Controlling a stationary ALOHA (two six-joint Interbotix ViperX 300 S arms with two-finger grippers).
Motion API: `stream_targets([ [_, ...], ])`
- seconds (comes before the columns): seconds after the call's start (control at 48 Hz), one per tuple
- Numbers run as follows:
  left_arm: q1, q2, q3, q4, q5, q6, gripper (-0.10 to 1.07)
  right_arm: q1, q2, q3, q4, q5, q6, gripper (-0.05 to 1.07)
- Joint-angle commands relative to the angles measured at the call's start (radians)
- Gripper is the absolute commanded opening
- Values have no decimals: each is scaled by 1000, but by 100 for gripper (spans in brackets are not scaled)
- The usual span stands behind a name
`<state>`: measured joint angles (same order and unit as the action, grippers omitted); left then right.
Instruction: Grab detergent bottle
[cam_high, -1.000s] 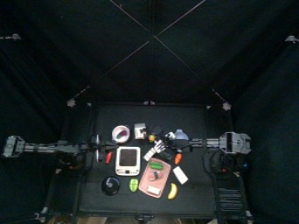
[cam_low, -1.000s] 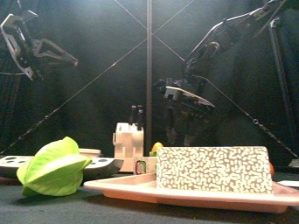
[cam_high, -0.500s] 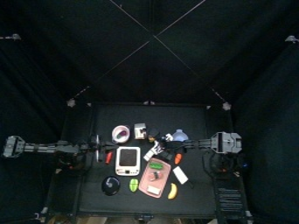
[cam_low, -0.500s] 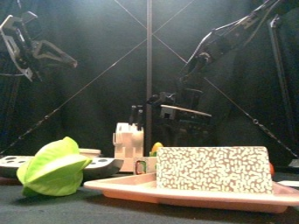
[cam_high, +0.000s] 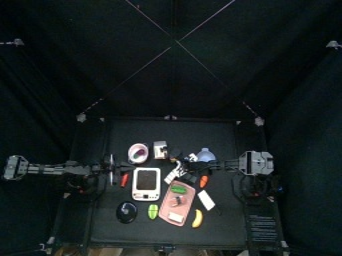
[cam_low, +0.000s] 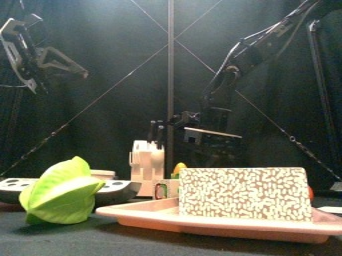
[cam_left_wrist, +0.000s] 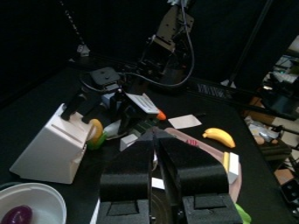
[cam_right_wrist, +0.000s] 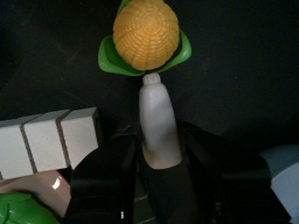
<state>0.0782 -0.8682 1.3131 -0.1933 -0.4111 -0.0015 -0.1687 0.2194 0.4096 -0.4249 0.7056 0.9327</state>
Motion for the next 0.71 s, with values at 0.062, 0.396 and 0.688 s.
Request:
stream_targets([
  [0.062,2,0,-14,0,-5,0,47,5,-58,-8,-3,20,0,57],
  [0.396,2,2,-15,3,-5,3,47,35,-153,2,-6,63,2,55],
  [0.688,3,0,-12,3,-5,3,47,37,-169,11,-6,75,-6,54],
])
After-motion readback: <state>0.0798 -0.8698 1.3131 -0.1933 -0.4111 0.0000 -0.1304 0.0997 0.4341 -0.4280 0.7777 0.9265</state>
